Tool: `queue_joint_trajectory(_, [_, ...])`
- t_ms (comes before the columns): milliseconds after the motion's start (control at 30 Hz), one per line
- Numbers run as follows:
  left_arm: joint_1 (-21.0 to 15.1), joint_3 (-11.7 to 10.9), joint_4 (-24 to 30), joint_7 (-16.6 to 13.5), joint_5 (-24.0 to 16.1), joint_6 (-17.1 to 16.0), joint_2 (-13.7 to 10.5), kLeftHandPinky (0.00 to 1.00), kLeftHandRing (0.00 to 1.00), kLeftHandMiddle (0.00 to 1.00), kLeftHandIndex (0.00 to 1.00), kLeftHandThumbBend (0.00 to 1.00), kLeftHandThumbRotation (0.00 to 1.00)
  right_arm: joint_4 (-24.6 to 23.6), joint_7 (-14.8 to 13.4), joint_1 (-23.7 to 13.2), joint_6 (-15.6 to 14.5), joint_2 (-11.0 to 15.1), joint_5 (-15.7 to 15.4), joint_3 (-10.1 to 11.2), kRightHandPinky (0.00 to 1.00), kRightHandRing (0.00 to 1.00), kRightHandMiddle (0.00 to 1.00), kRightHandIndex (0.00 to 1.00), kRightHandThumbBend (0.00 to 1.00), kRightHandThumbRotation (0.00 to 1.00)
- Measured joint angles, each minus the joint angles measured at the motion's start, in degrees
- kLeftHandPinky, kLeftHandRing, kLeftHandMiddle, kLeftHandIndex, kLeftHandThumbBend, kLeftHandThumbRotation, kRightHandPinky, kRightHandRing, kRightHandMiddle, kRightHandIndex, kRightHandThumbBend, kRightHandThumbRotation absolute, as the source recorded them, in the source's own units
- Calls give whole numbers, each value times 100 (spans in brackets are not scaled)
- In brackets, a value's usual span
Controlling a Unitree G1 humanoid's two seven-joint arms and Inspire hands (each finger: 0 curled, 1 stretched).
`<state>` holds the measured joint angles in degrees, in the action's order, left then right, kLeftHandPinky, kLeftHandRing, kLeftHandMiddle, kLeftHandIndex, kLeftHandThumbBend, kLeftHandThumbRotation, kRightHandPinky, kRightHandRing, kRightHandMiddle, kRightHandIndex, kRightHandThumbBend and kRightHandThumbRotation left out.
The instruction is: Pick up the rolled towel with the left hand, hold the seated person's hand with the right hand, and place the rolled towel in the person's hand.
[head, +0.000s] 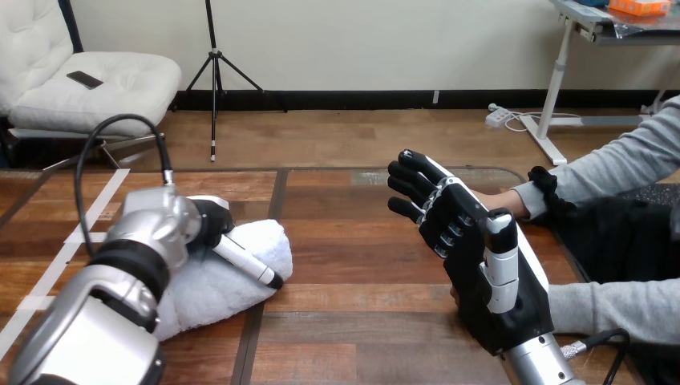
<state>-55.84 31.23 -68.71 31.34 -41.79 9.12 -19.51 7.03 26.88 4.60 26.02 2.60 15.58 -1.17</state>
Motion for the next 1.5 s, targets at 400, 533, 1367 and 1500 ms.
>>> queue_joint_trajectory(400, [101, 198, 432, -322, -146, 260, 122, 29, 43, 52, 56, 87, 4, 0, -19, 0, 0, 8, -3, 7, 88, 91, 88, 87, 86, 100])
queue_joint_trajectory(533, [140, 219, 600, -326, -156, 353, 153, 22, 32, 42, 57, 78, 1, 0, -20, 0, 4, 10, 2, 13, 88, 90, 88, 87, 84, 100])
queue_joint_trajectory(1367, [669, 219, 1538, -717, -171, 773, 133, 29, 39, 47, 51, 62, 0, 125, 63, -31, 167, 20, 27, 191, 85, 90, 88, 87, 83, 100])
queue_joint_trajectory(1500, [721, 217, 1625, -775, -171, 776, 106, 27, 36, 45, 50, 64, 0, 135, 66, -34, 173, 20, 28, 199, 85, 90, 88, 88, 82, 100])
